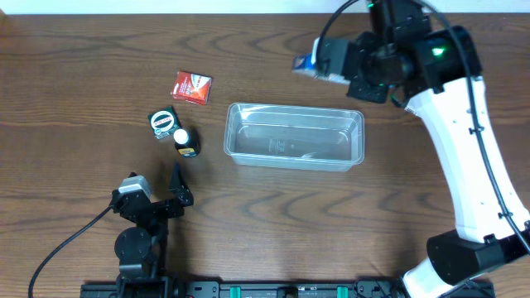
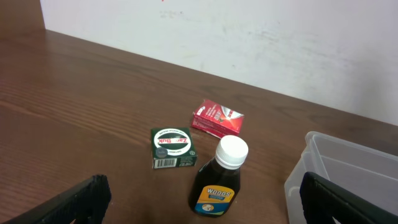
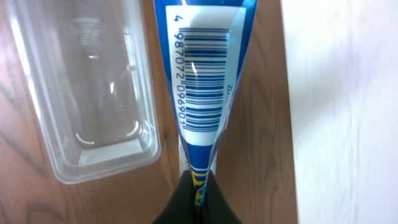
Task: Pack container
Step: 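Lift the blue box and carry it over the clear container, then lower the blue box into the container and open the right gripper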
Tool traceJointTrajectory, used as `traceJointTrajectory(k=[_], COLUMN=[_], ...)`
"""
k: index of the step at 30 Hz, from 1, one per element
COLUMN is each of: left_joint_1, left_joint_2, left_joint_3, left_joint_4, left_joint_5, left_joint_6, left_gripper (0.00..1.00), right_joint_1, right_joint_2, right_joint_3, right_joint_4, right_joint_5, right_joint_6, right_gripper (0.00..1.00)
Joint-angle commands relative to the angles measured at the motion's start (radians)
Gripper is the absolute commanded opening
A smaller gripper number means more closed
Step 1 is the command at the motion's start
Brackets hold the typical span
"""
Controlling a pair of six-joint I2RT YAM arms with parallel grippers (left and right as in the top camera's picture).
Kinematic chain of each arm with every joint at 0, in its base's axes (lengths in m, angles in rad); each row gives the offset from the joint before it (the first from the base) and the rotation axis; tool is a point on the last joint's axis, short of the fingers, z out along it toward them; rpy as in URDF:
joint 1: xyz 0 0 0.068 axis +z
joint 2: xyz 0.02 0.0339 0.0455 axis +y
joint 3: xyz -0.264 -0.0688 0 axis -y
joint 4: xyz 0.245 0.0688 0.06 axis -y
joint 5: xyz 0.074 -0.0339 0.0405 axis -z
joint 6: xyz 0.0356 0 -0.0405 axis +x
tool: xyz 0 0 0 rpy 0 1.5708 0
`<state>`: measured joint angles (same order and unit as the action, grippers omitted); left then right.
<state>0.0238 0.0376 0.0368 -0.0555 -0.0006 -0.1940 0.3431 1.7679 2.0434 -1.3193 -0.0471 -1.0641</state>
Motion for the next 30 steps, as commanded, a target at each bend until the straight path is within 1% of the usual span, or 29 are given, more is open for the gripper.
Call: traceJointTrajectory(k=[1, 5, 8, 13, 18, 24, 30], left_joint_1=[0.004, 0.004, 0.004, 0.004, 0.004, 0.004, 0.004], left_joint_2=[0.000, 0.000, 0.000, 0.000, 0.000, 0.000, 0.000], left_joint_3=[-0.033, -0.033, -0.033, -0.033, -0.033, -0.033, -0.033], left_joint_4=[-0.018, -0.018, -0.018, -0.018, -0.017, -0.017, -0.018], left_joint_5=[-0.012, -0.012, -0.012, -0.011, -0.012, -0.012, -0.012], left_joint_6=[0.006, 0.006, 0.006, 0.006, 0.006, 0.006, 0.006], left_gripper=[0.98, 0.98, 0.98, 0.98, 0.98, 0.98, 0.98], right_joint_1=[0.007, 0.017, 0.035, 0.079, 0.111, 0.119, 0.116], right_joint_2=[0.029, 0.039, 0.042, 0.043, 0.055, 0.115, 0.214], right_joint_3=[-0.019, -0.063, -0.101, -0.121, -0.124, -0.129, -0.129], right_joint_4=[-0.011, -0.032, -0.043, -0.045, -0.044, -0.061, -0.053], right_joint_5=[-0.034, -0.099, -0.110, -0.109, -0.107, -0.093, -0.053], right_joint_6=[-0.093, -0.093, -0.092, 0.002, 0.013, 0.056, 0.092], right_gripper=[0.01, 0.01, 0.01, 0.01, 0.01, 0.01, 0.01])
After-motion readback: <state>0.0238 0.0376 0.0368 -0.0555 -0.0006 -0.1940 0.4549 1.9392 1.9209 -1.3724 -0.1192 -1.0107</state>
